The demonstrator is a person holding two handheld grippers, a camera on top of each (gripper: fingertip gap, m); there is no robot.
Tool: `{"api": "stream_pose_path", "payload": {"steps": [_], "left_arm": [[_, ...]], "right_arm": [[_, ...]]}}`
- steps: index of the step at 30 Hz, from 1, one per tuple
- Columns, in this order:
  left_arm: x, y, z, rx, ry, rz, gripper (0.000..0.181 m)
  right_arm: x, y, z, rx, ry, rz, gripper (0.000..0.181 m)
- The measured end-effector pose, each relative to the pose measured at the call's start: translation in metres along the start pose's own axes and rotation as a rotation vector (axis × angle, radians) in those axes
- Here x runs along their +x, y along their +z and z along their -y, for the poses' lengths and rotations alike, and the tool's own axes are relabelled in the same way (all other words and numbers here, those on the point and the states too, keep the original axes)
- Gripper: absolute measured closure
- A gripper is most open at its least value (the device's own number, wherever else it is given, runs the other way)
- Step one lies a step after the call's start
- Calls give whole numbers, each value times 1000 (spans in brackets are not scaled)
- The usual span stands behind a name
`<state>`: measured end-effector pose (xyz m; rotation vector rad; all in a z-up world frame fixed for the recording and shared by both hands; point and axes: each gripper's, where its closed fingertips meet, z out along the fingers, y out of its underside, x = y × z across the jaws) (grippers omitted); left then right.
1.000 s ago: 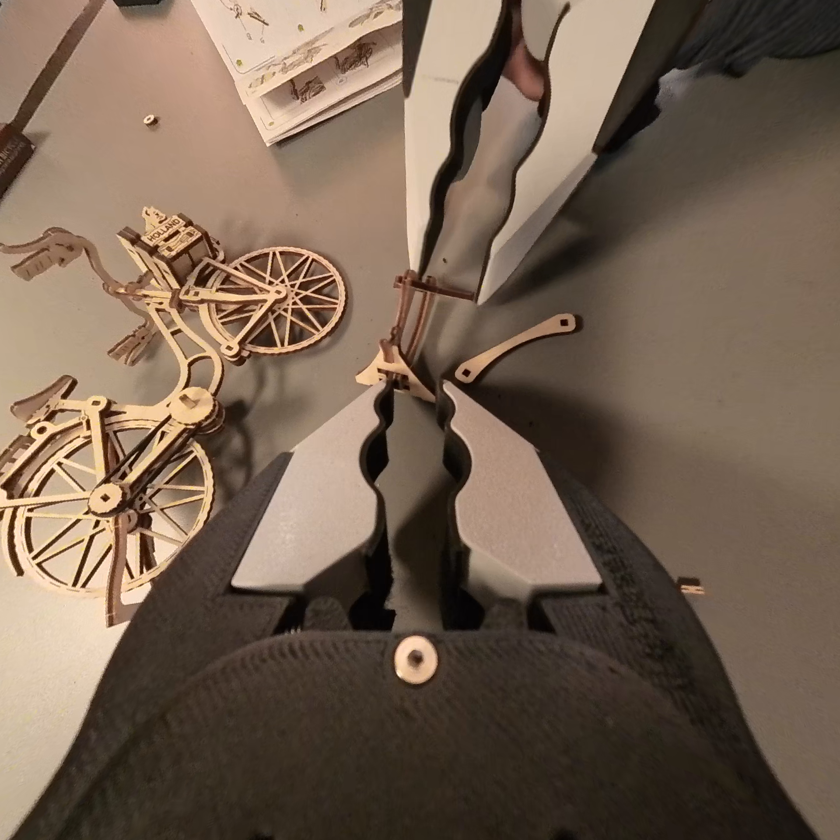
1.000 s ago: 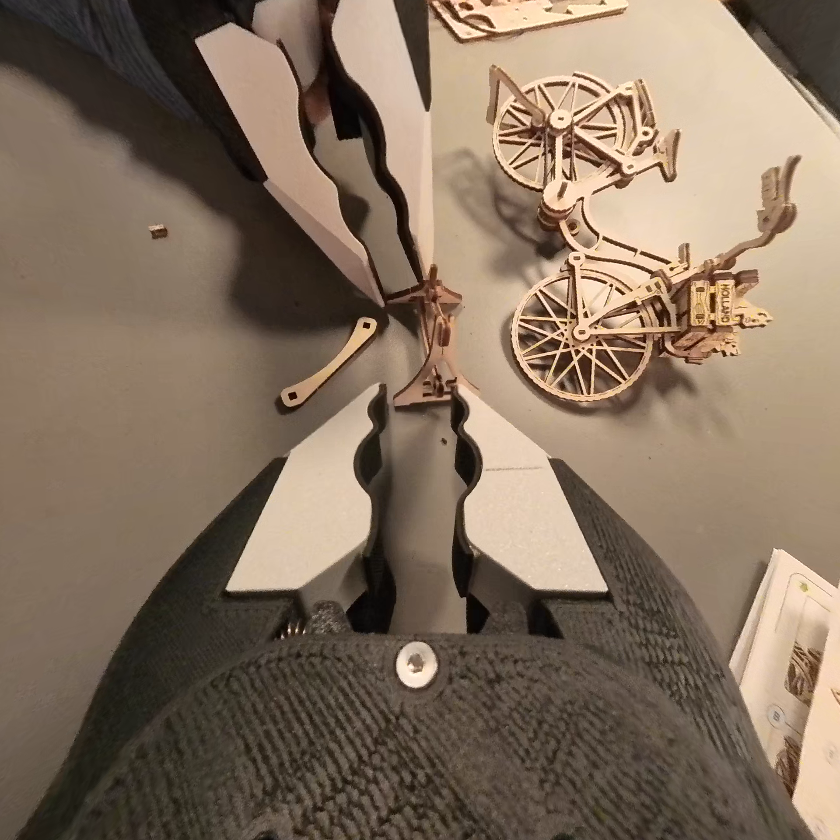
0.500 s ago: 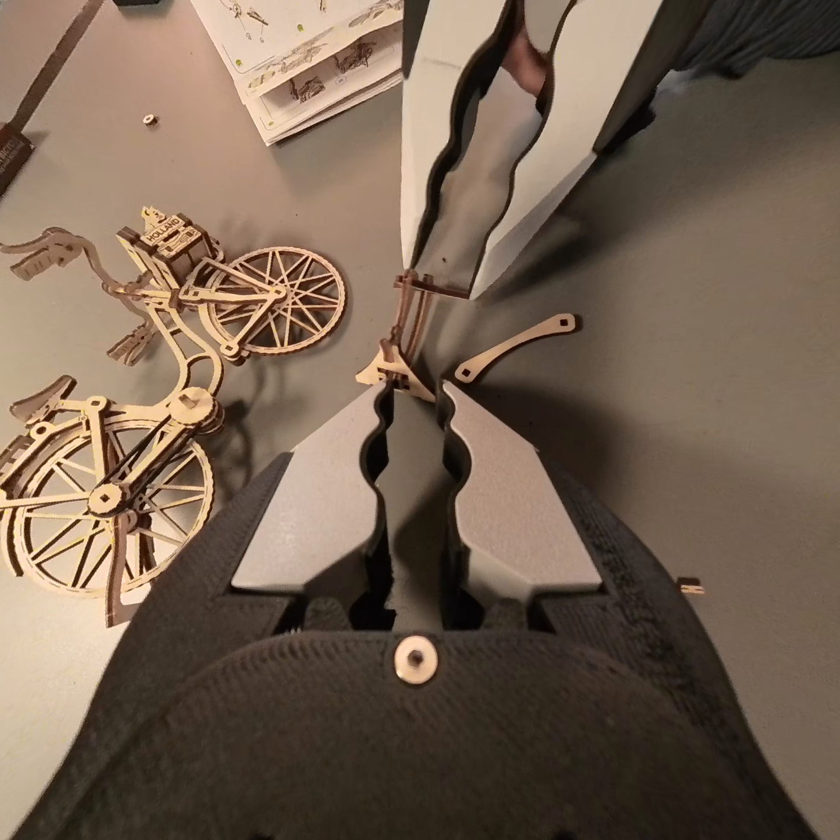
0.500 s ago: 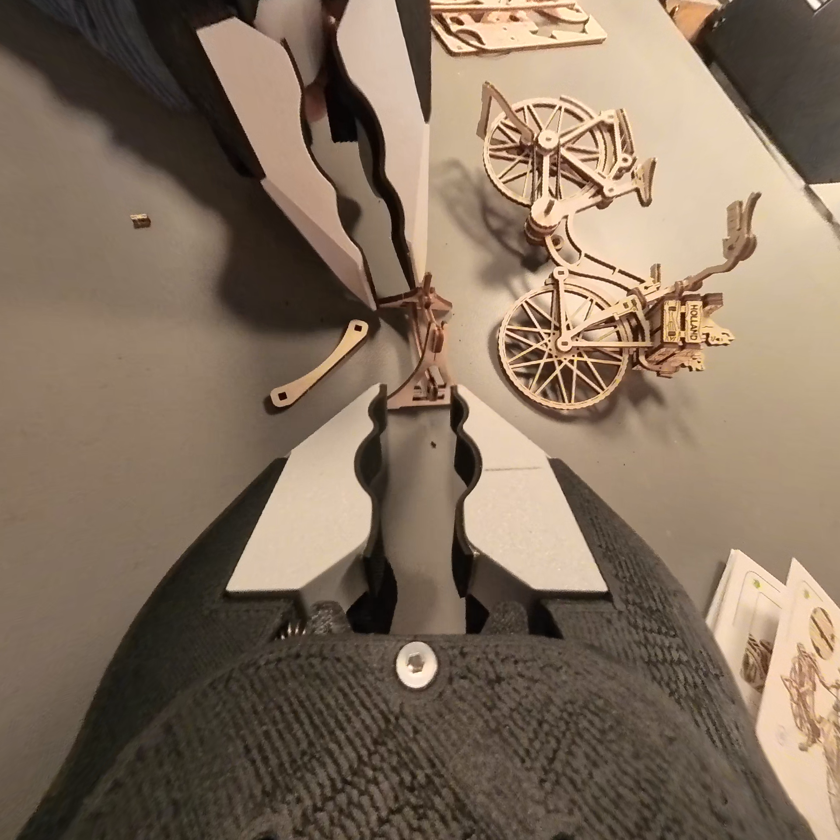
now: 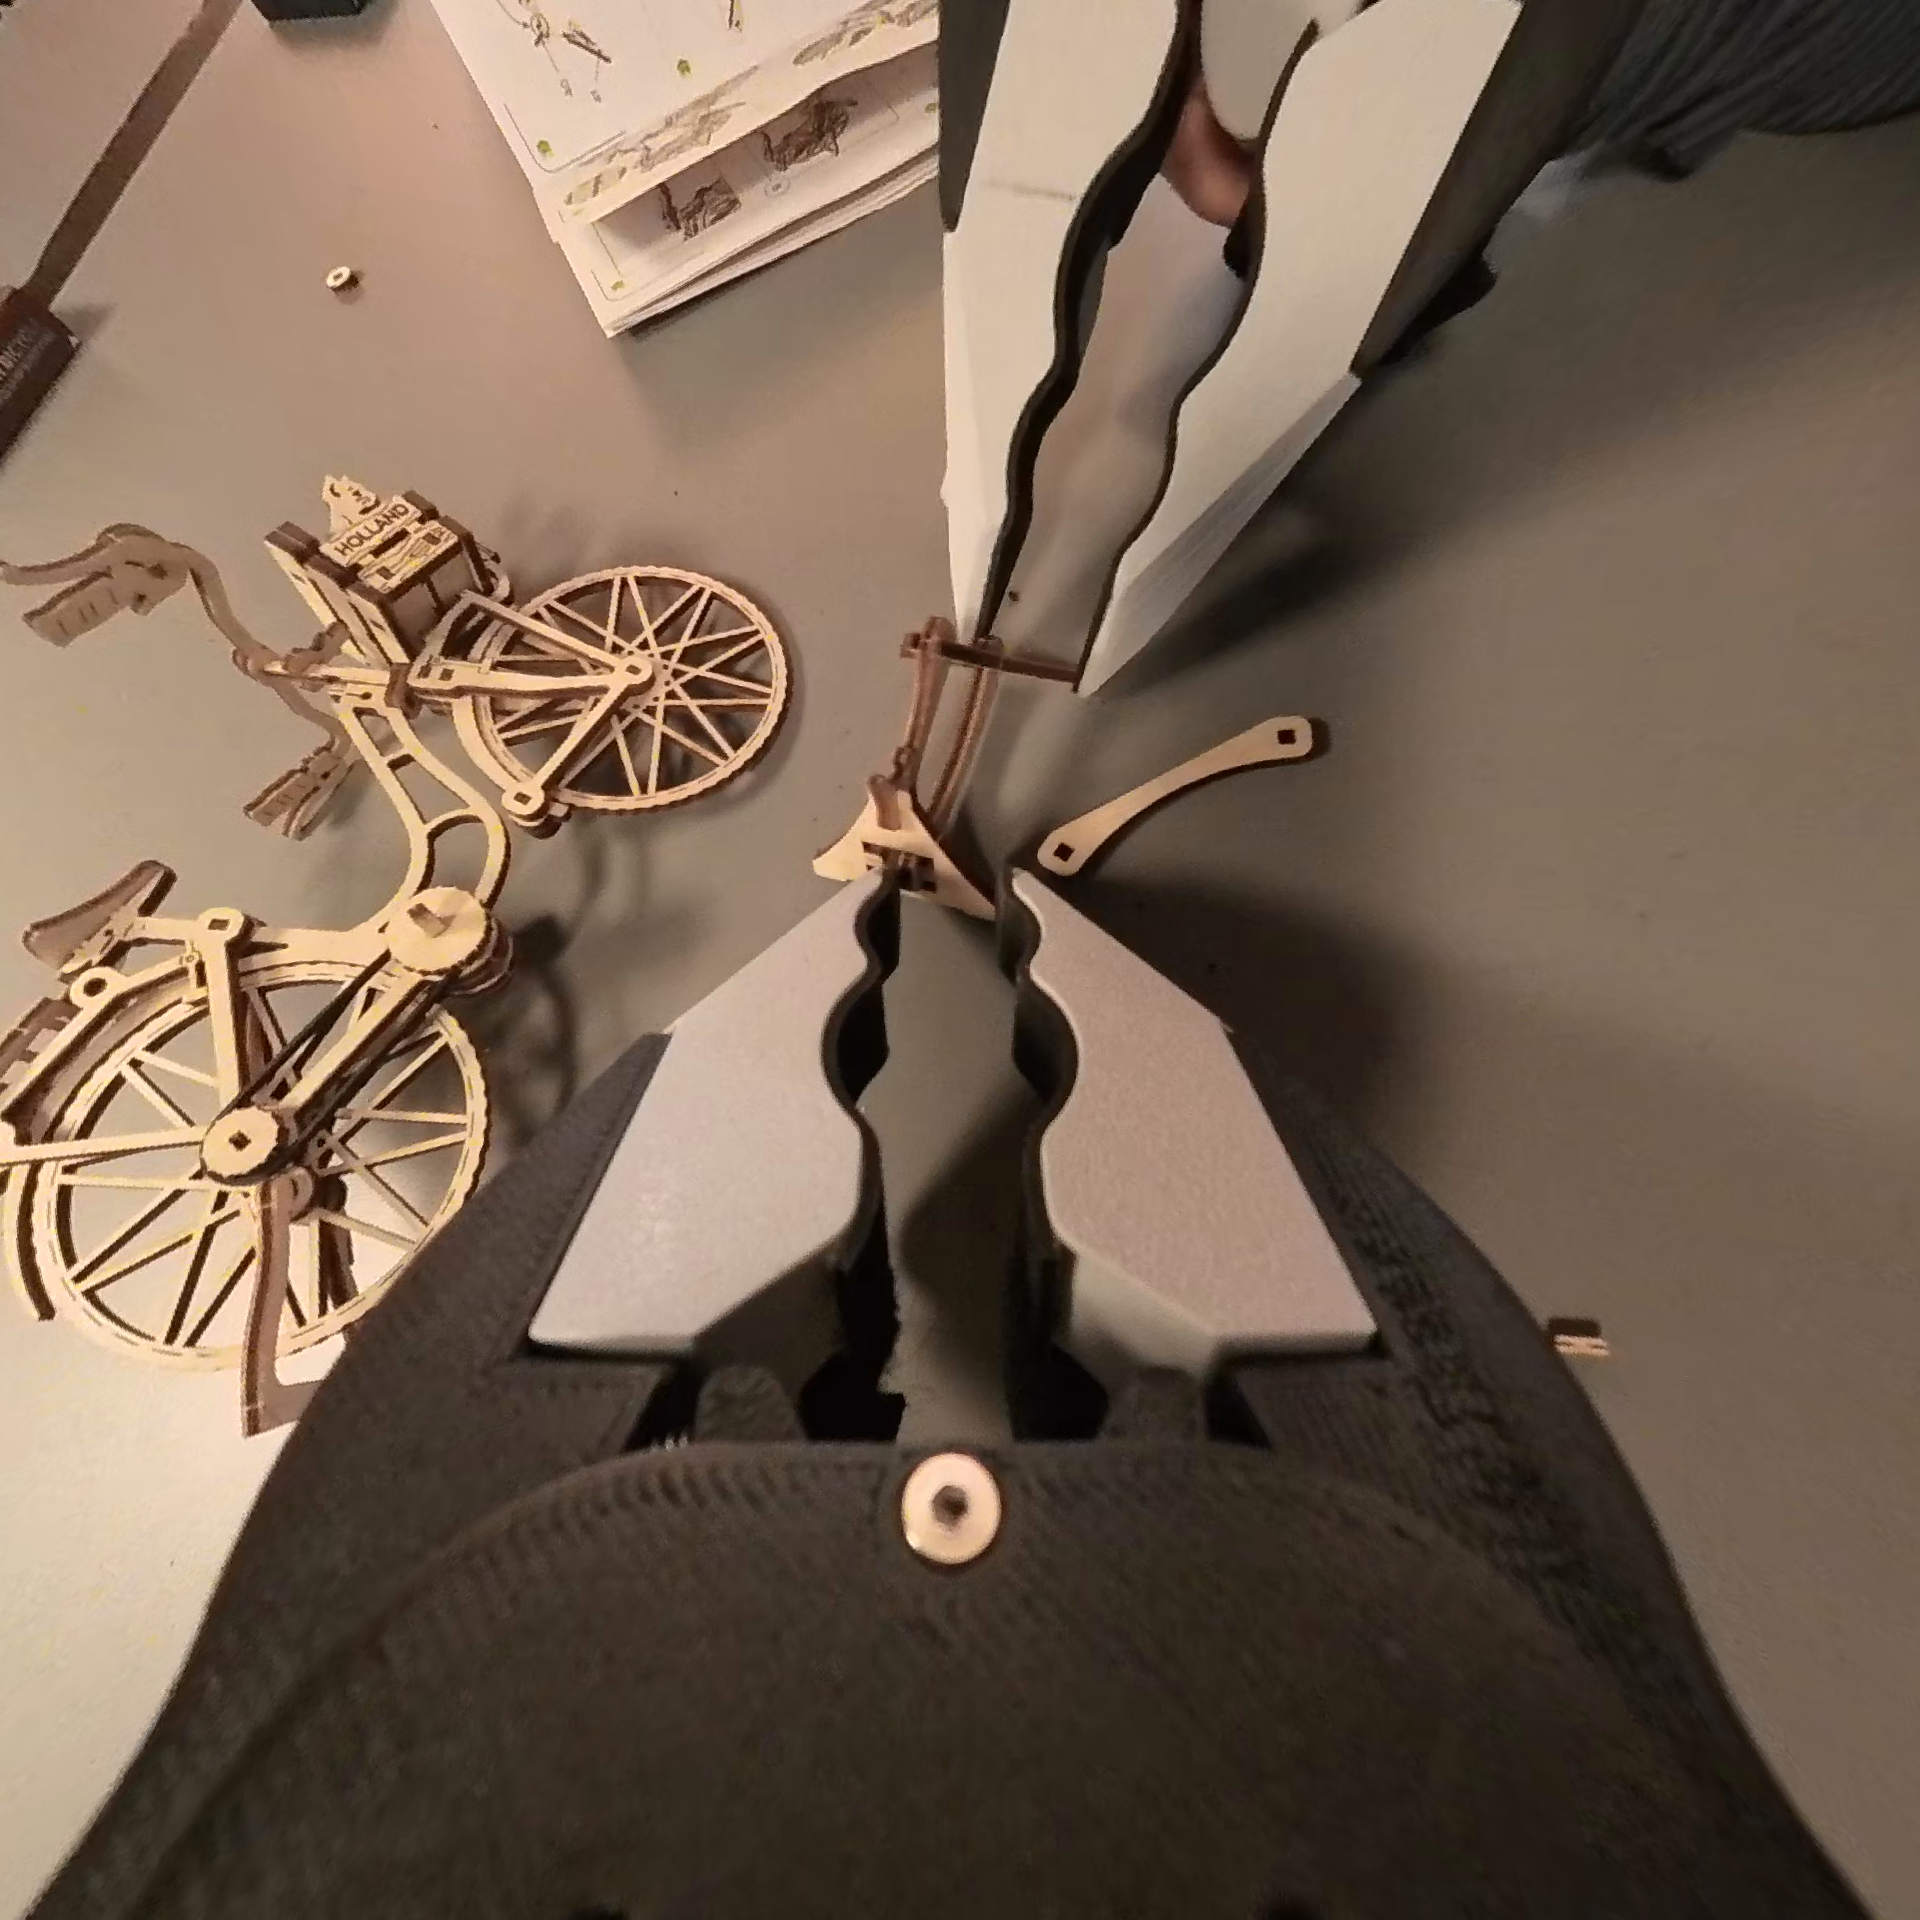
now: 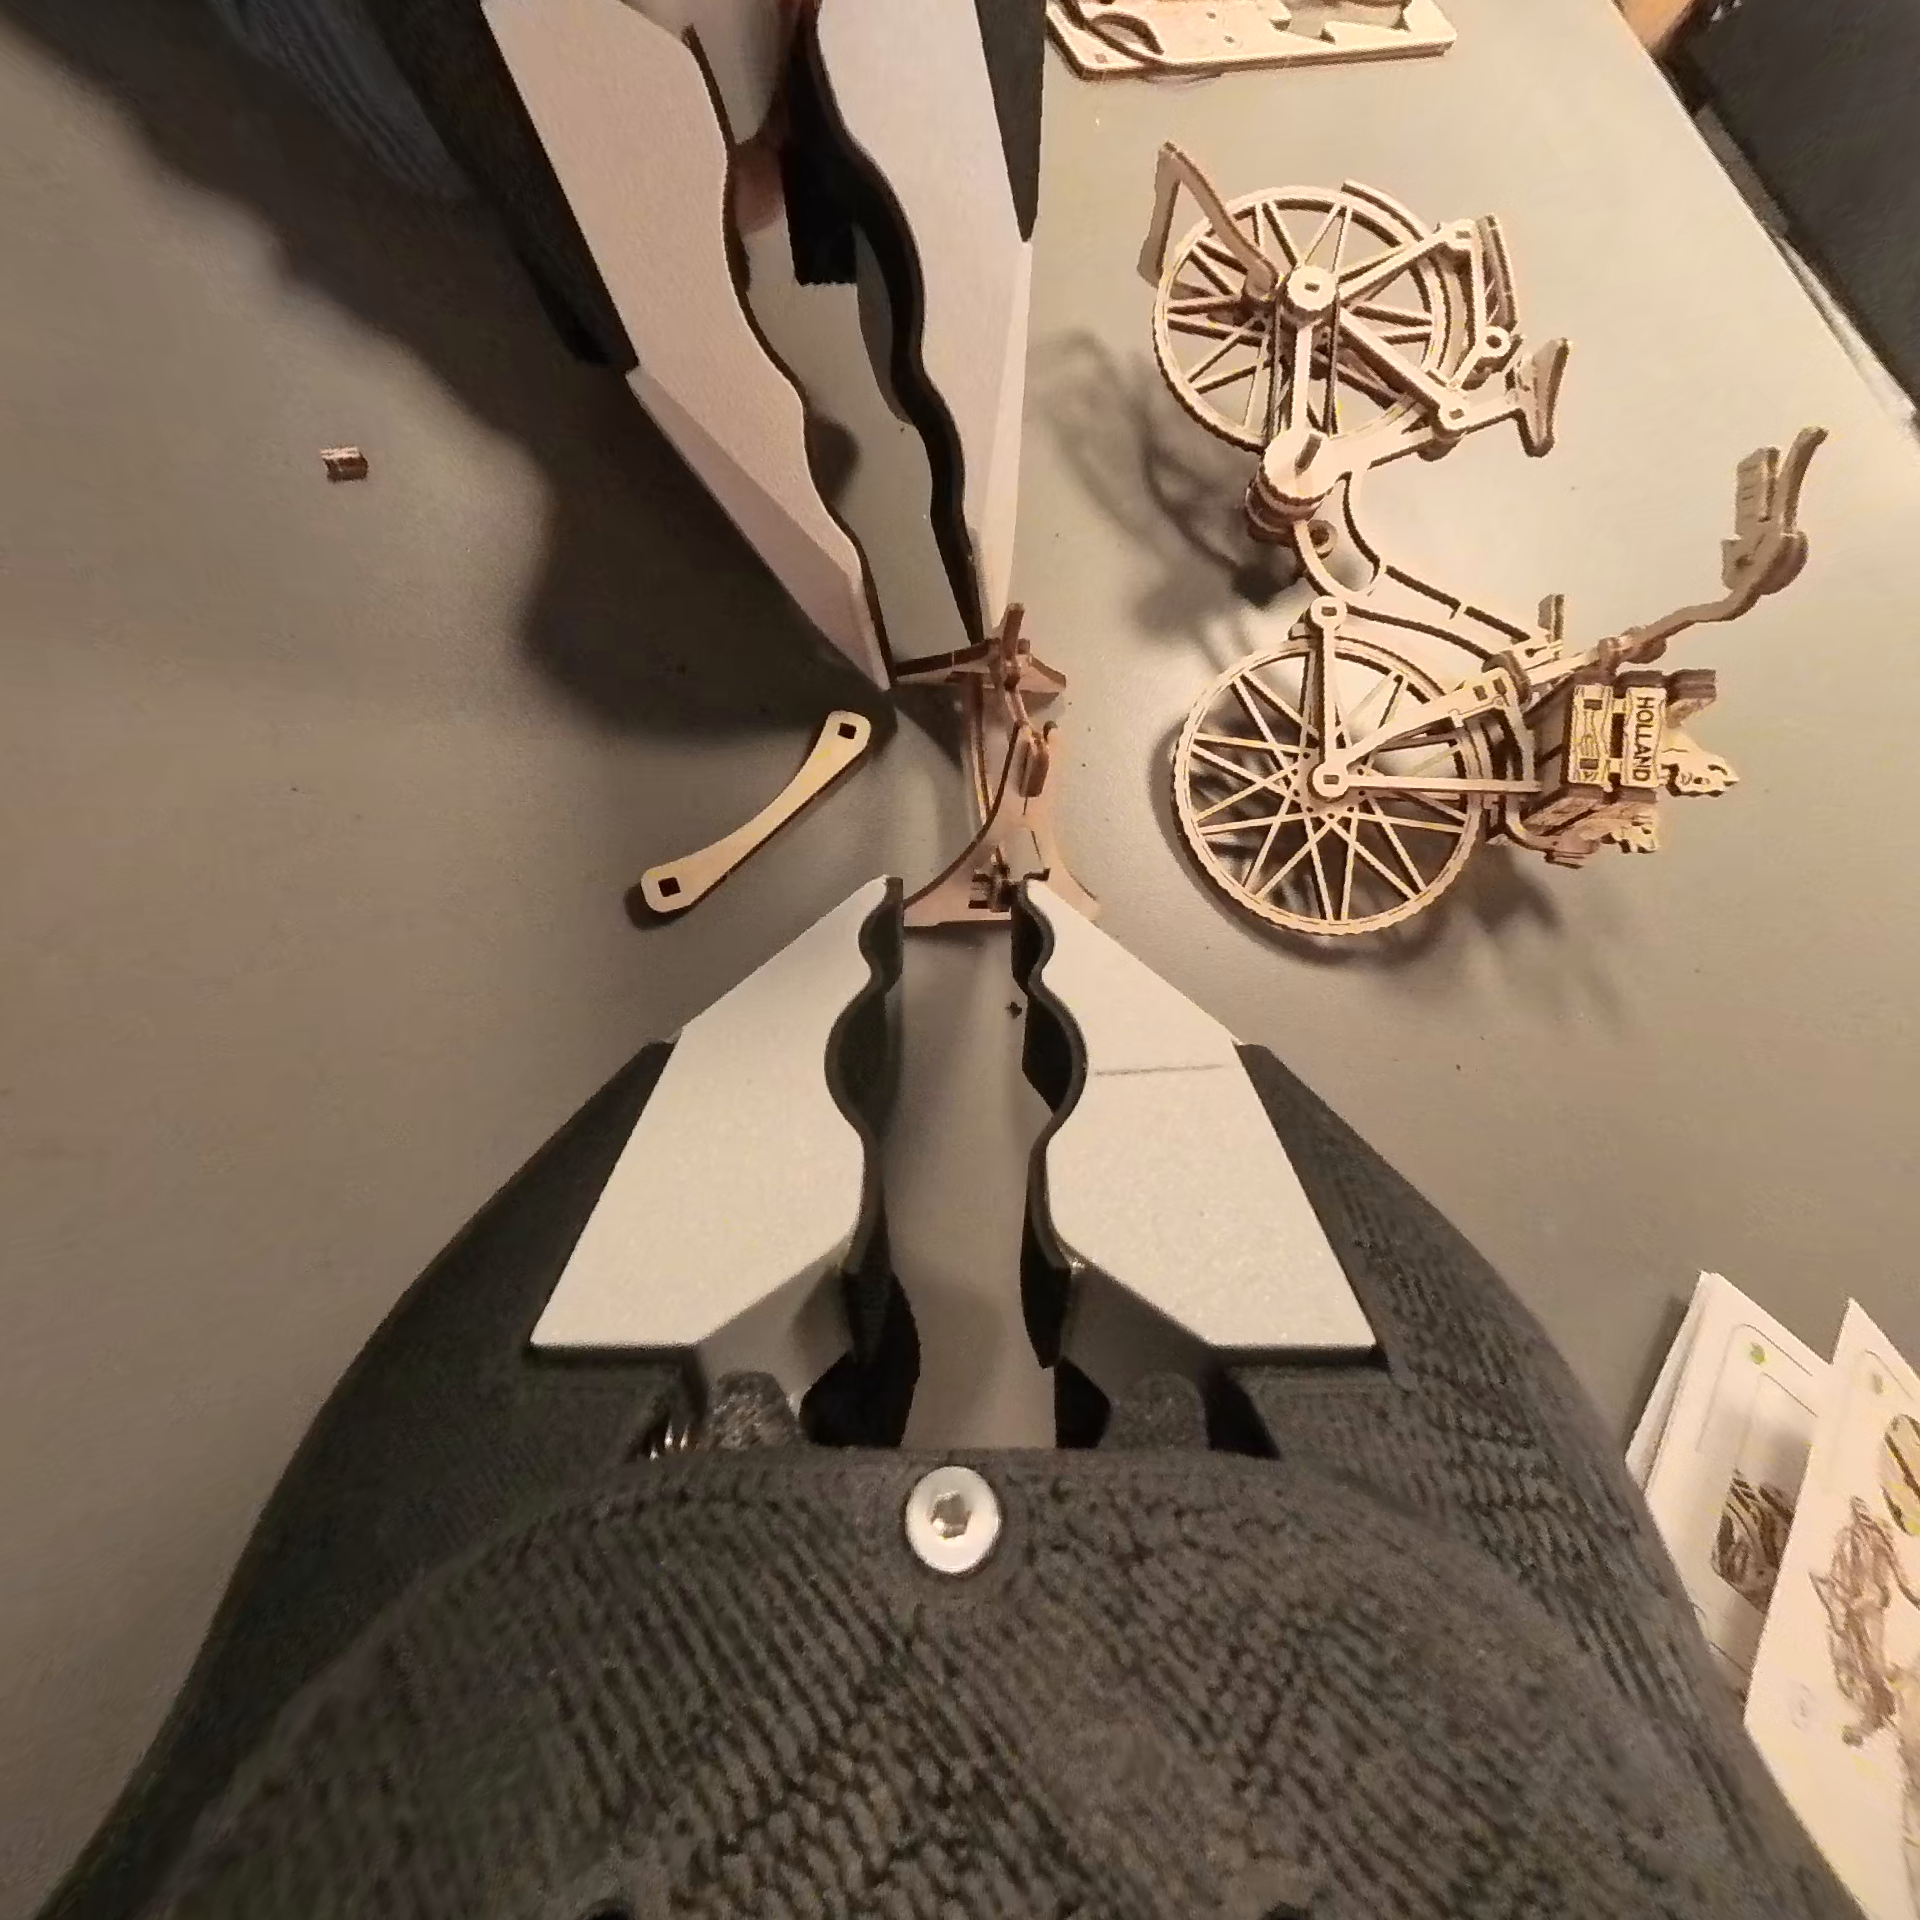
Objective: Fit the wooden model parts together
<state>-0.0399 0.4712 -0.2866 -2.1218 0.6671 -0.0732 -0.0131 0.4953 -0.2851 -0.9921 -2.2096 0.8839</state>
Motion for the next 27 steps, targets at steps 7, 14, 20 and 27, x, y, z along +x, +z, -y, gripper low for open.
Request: {"api": "stream_pose_path", "payload": {"steps": [7, 14, 20, 27], "left_arm": [[0, 0, 0, 1, 3, 1, 164], [0, 0, 0, 1, 6, 6, 165], [0, 0, 0, 3, -14, -7, 166], [0, -1, 1, 5, -57, -43, 167]], "right_arm": [[0, 0, 0, 5, 8, 5, 164], [-1, -1, 1, 19, 31, 19, 168], [0, 0, 1, 29, 47, 28, 168], [0, 0, 1, 32, 55, 34, 169]]}}
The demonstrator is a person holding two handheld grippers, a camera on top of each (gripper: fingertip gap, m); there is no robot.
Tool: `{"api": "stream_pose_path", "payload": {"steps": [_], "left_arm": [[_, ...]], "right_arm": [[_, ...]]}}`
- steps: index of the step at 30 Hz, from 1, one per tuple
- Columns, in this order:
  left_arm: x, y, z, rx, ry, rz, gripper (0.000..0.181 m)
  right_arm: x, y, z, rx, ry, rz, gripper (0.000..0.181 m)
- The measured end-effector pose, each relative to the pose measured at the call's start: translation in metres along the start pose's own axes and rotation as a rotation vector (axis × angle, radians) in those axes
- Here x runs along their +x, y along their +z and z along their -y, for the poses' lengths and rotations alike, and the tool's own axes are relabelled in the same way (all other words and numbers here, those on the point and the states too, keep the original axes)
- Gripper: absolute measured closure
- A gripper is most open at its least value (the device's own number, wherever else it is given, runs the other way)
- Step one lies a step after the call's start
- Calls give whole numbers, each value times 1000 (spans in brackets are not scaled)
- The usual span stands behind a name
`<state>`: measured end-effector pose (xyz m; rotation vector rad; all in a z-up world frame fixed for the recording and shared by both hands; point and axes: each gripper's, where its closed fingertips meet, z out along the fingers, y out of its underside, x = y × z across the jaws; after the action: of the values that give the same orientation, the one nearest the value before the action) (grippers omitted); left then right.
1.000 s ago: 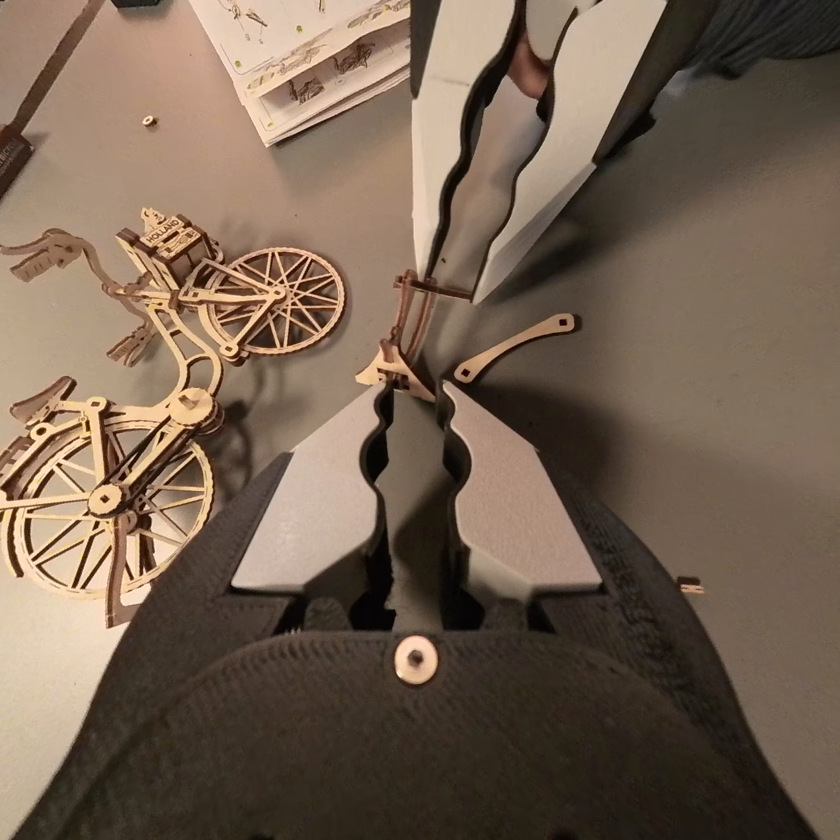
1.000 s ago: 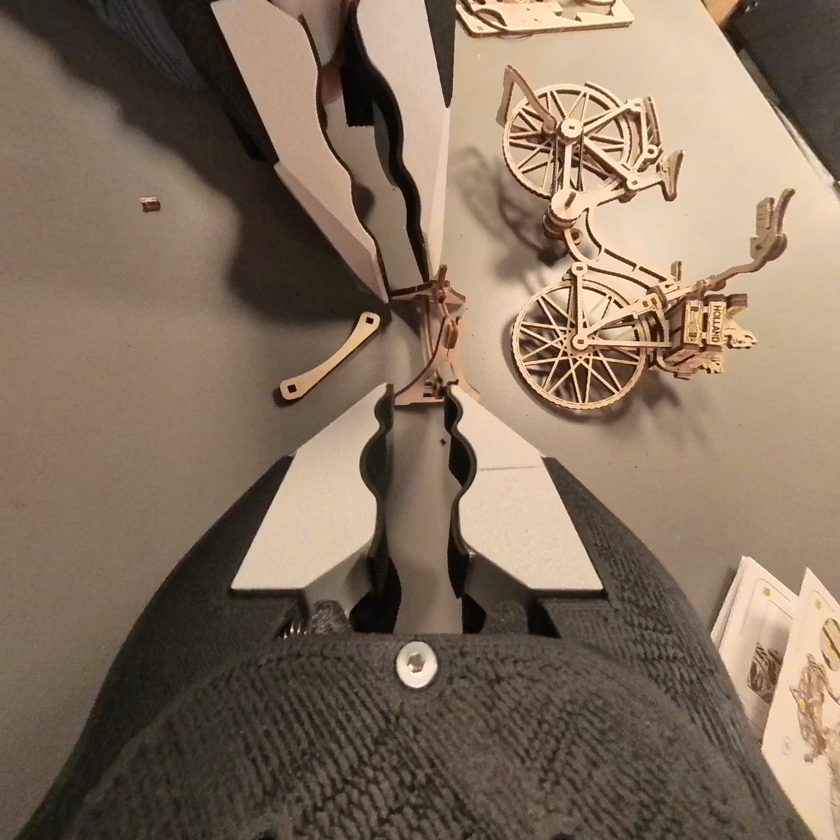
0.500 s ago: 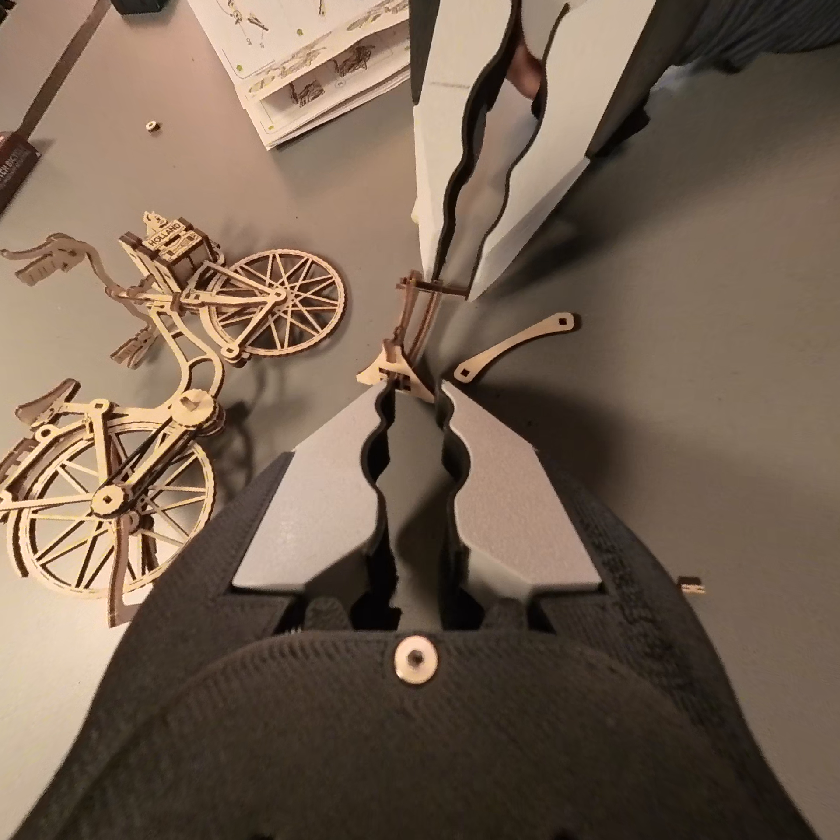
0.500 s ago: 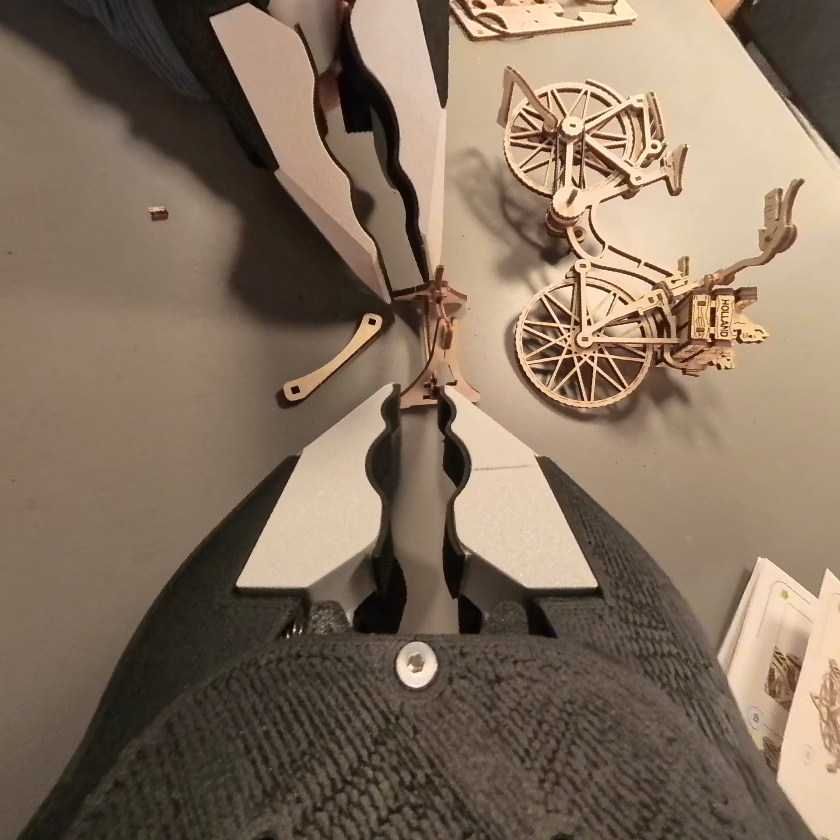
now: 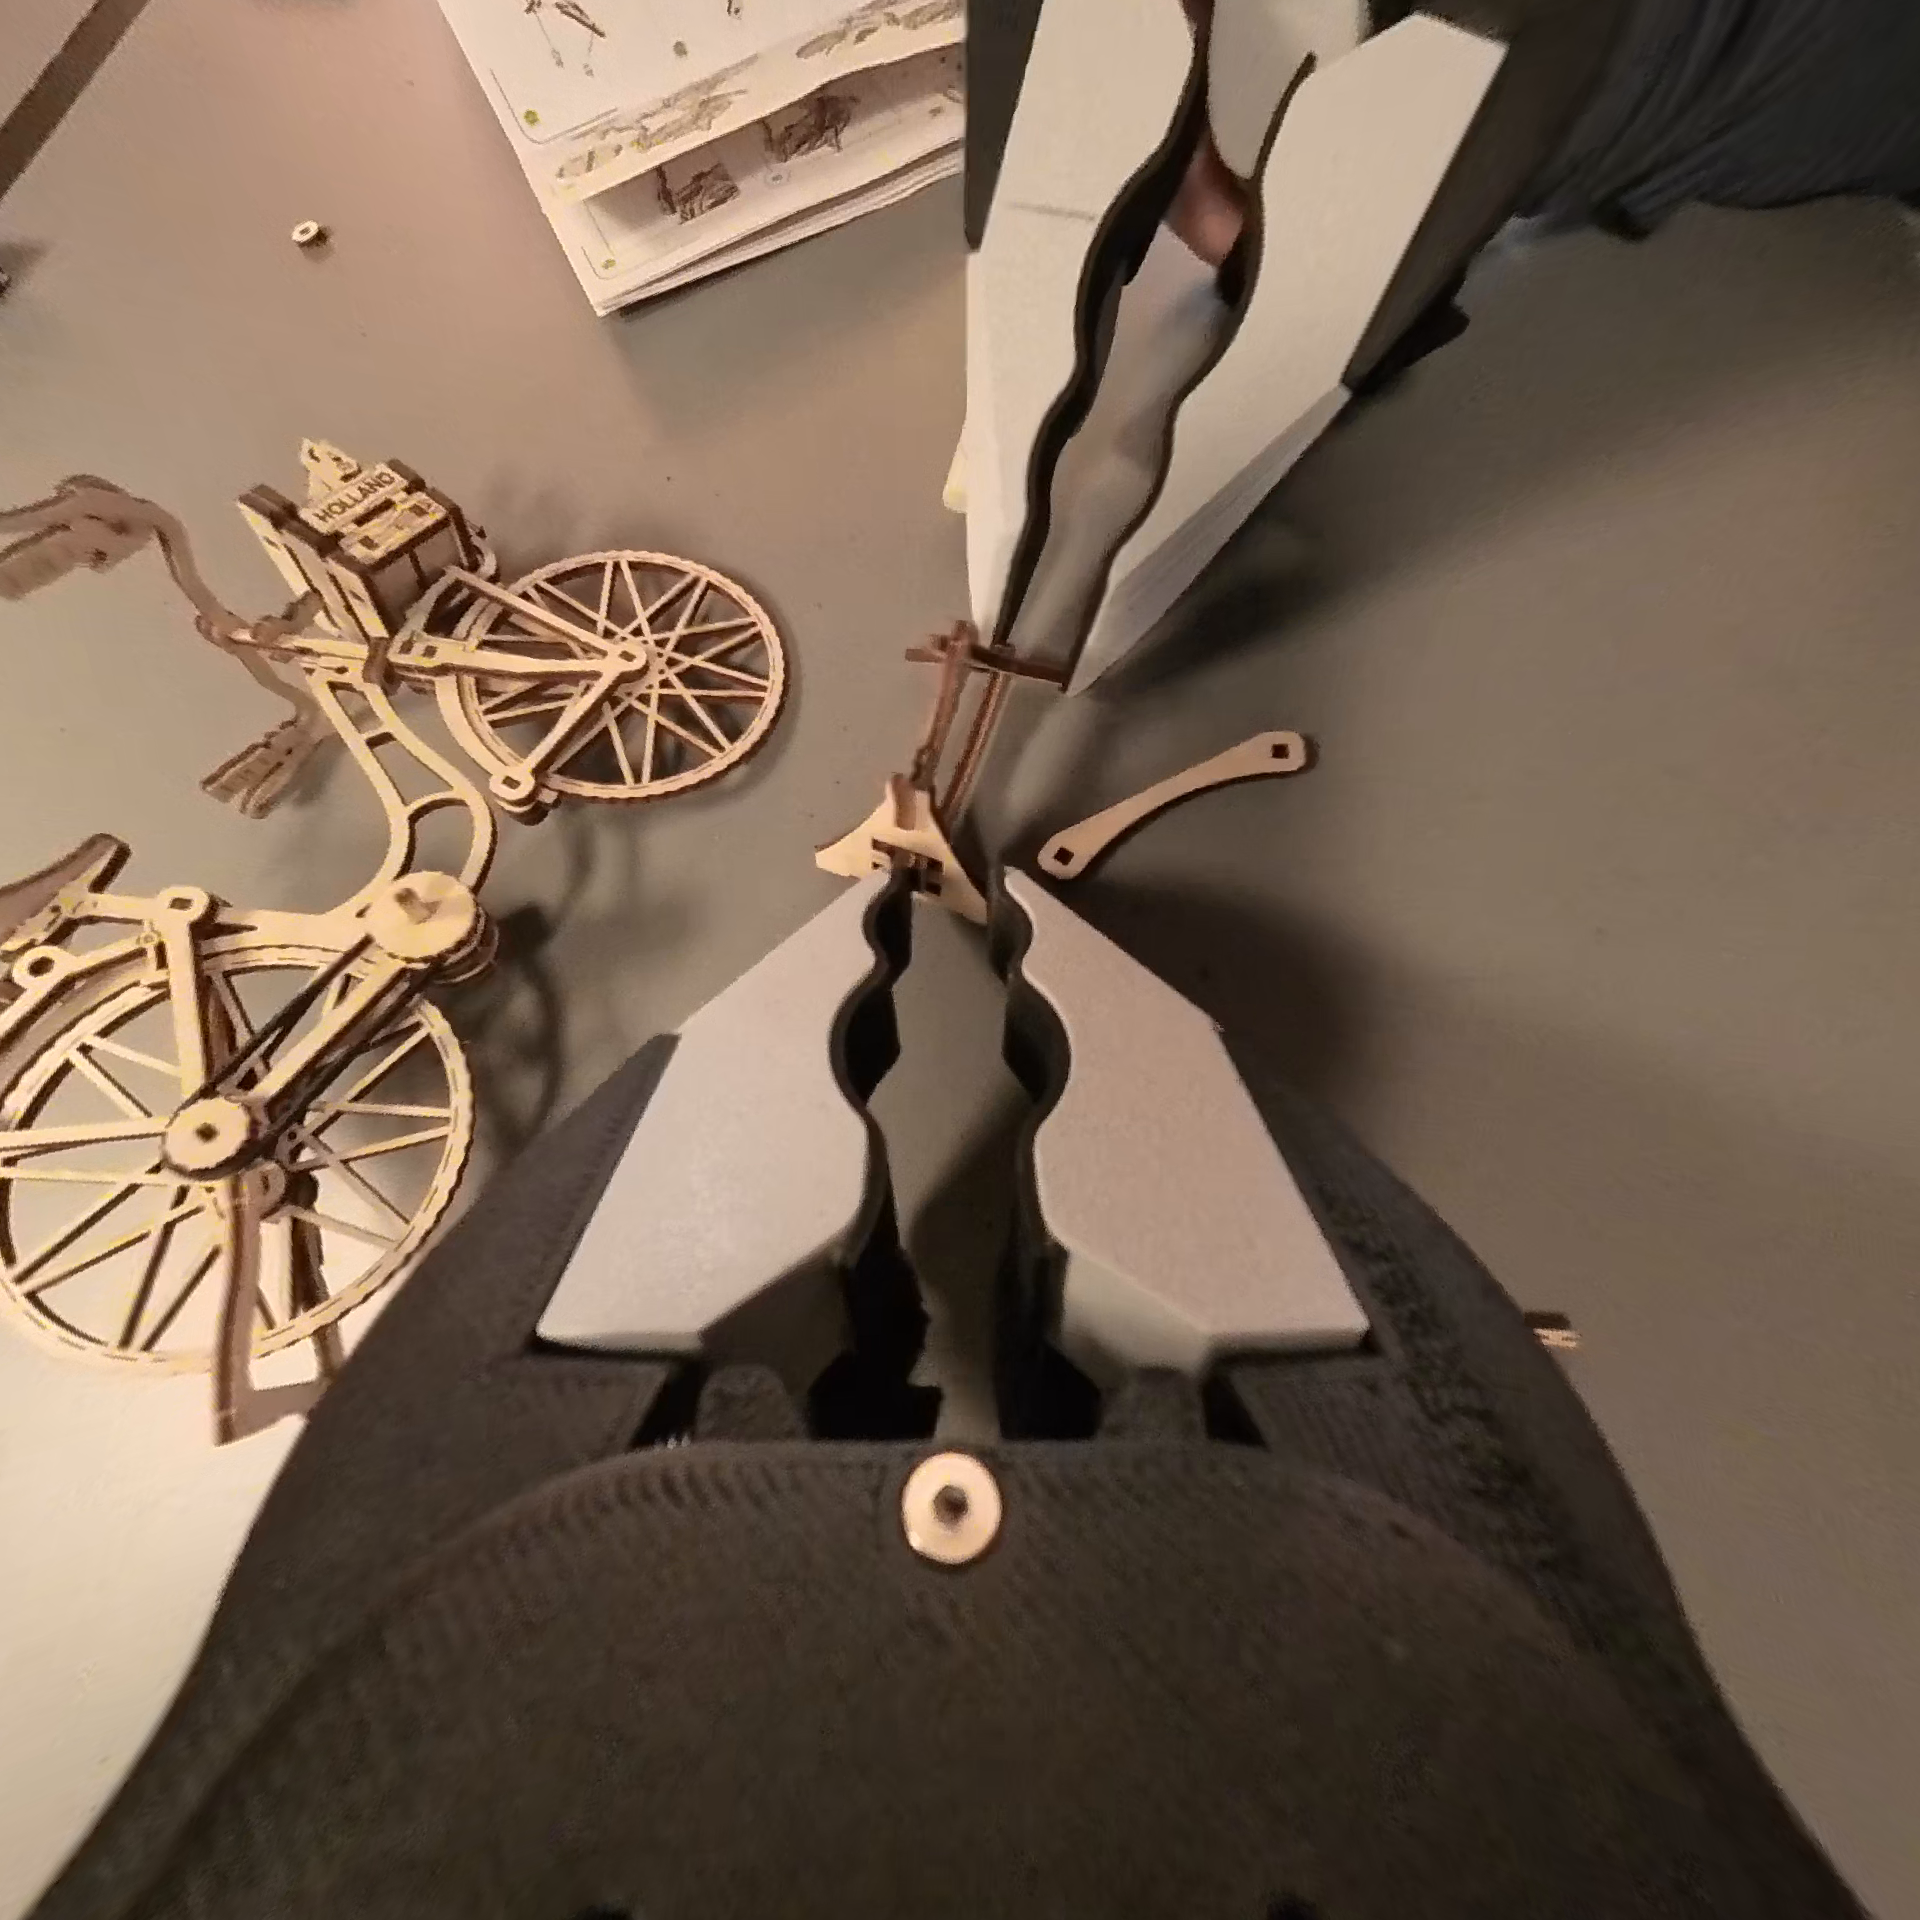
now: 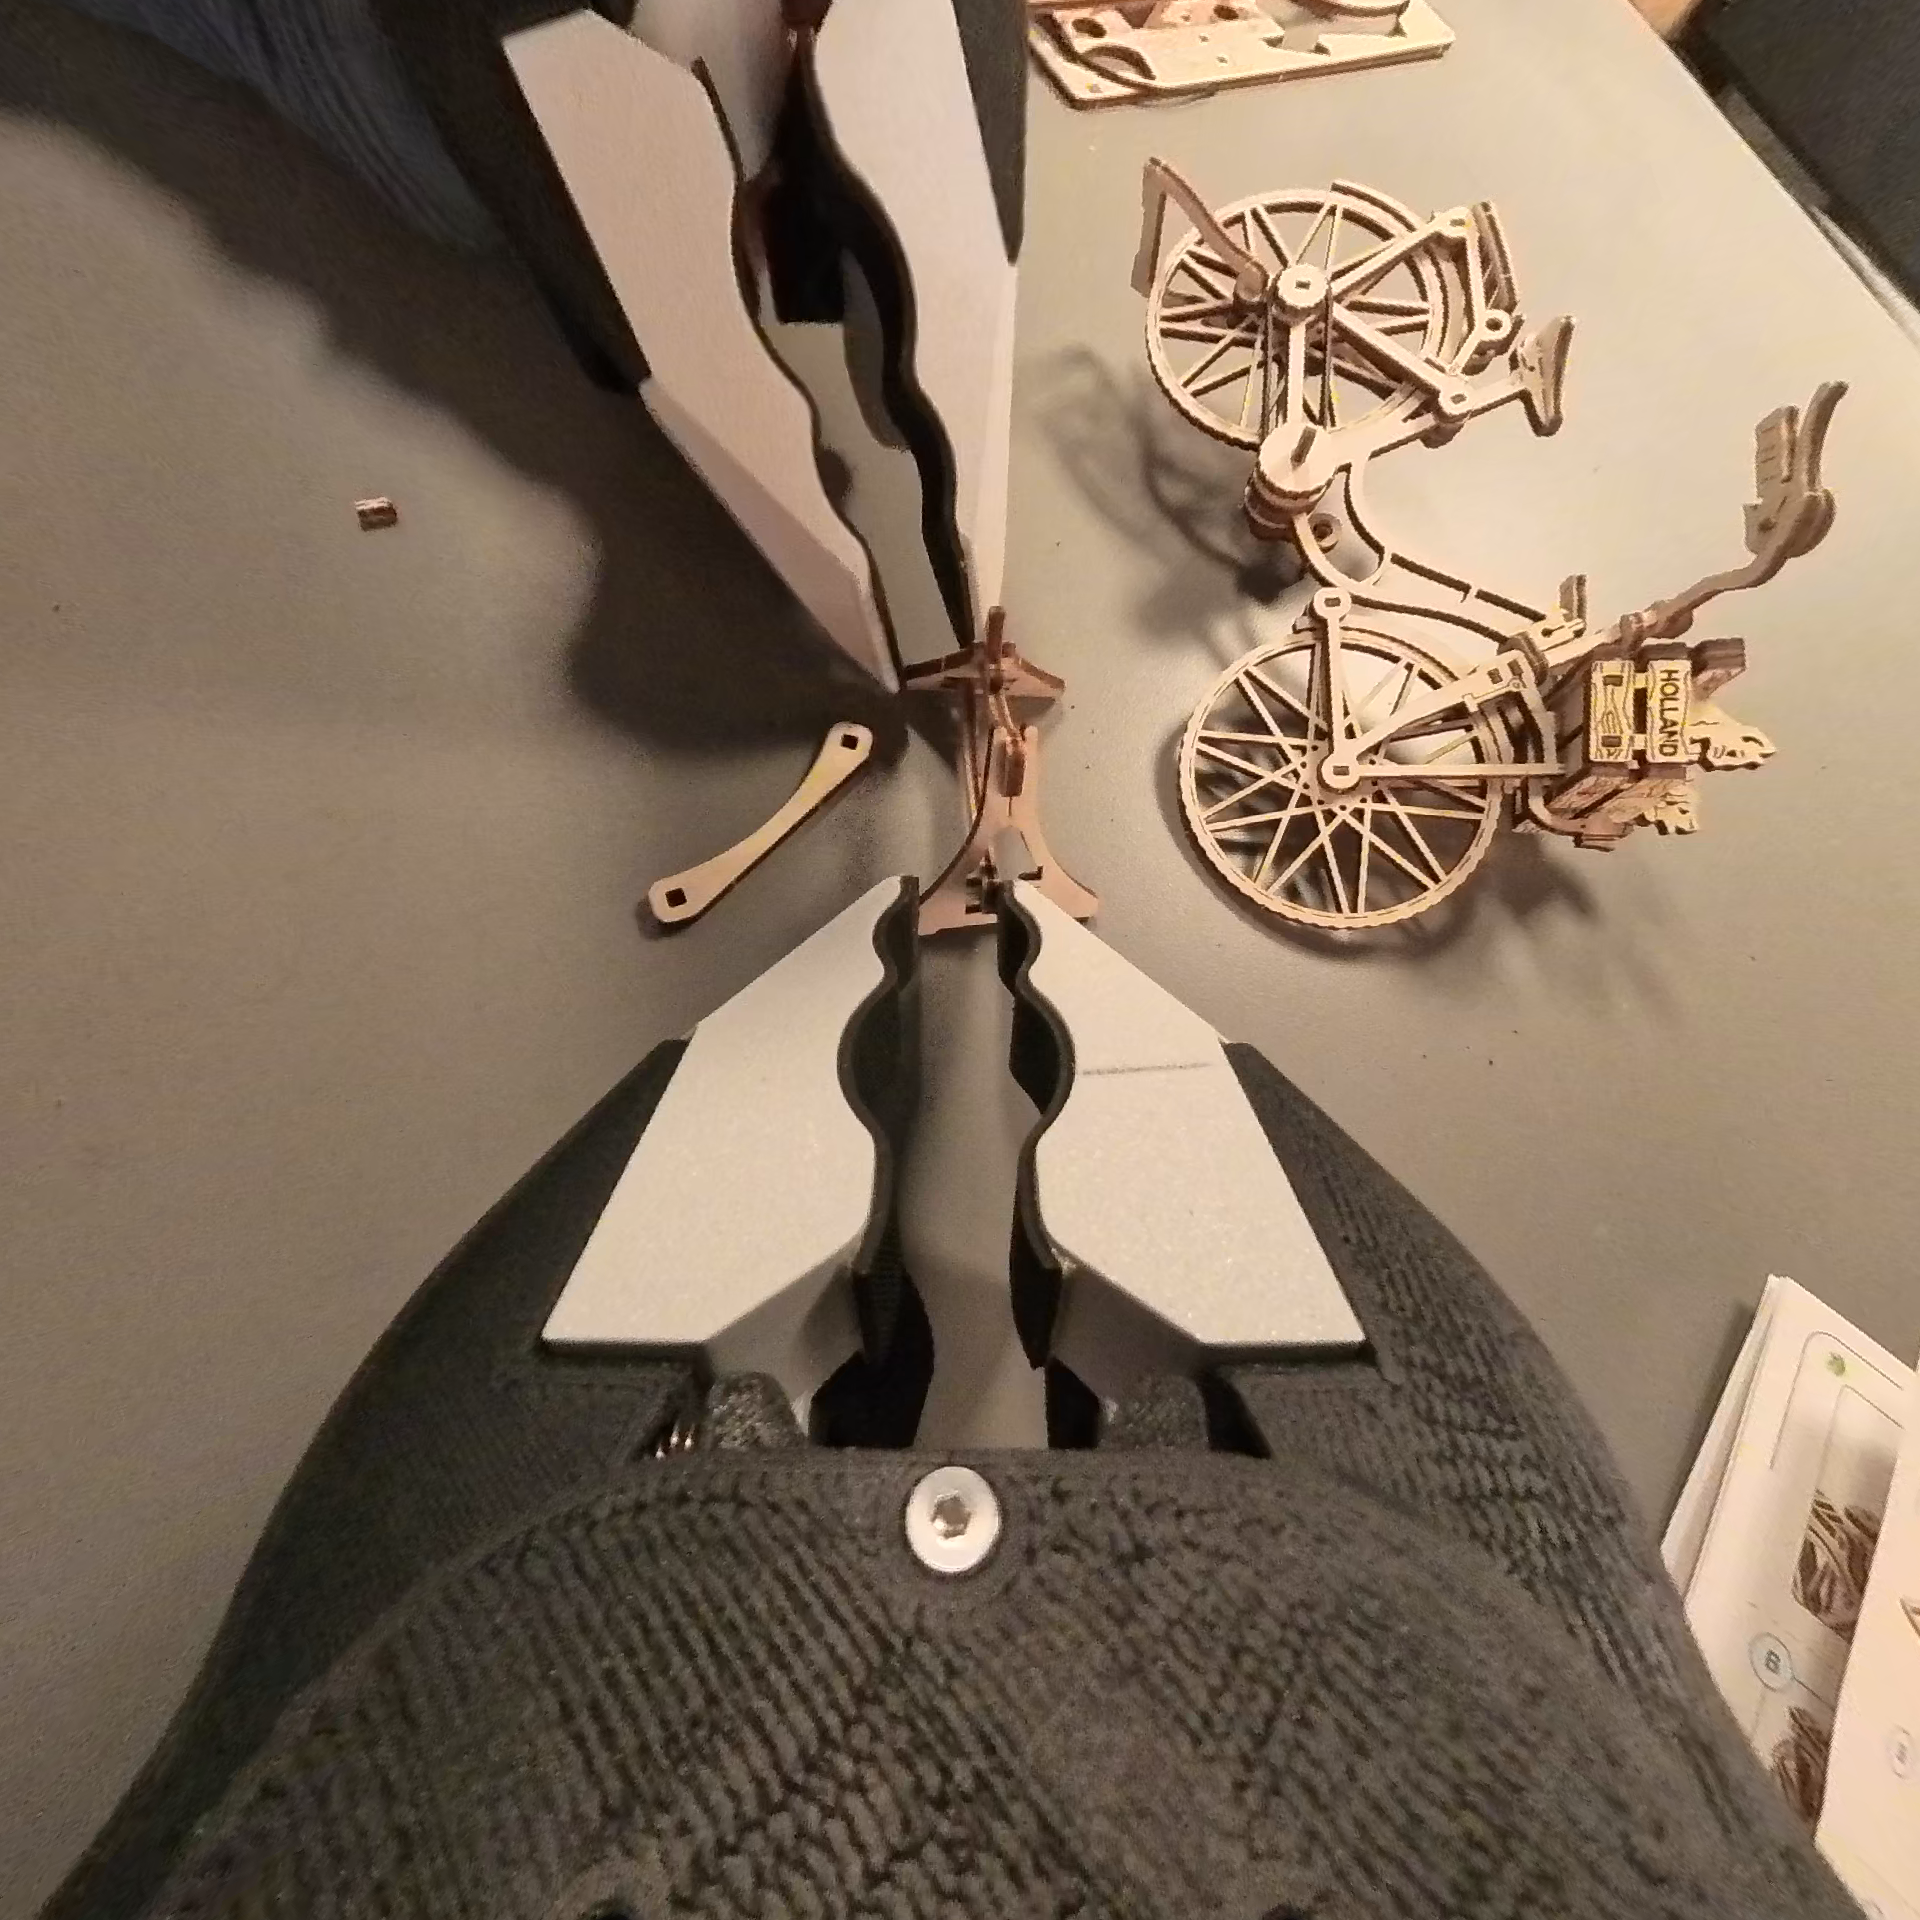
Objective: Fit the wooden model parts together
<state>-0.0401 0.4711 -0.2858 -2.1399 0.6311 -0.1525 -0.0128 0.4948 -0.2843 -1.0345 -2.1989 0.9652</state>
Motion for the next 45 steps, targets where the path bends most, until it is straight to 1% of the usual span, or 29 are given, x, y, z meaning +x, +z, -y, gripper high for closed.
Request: {"api": "stream_pose_path", "payload": {"steps": [3, 17, 24, 31, 36, 45], "left_arm": [[0, 0, 0, 1, -23, -18, 168], [0, 0, 0, 2, -19, -17, 169], [0, -1, 1, 9, -41, -36, 168], [1, 1, -1, -9, -31, -44, 161], [1, 2, -1, -8, 18, -19, 166], [0, 2, 0, -9, 9, -20, 169]], "right_arm": [[0, 0, 0, 1, 3, 1, 169], [0, 0, 2, -6, -11, -14, 173], [0, 0, 2, 10, 7, 2, 173], [0, 0, 3, 12, 10, 7, 173], [0, 0, 2, 12, 13, 6, 173], [0, 0, 2, 9, 15, -1, 173]]}}
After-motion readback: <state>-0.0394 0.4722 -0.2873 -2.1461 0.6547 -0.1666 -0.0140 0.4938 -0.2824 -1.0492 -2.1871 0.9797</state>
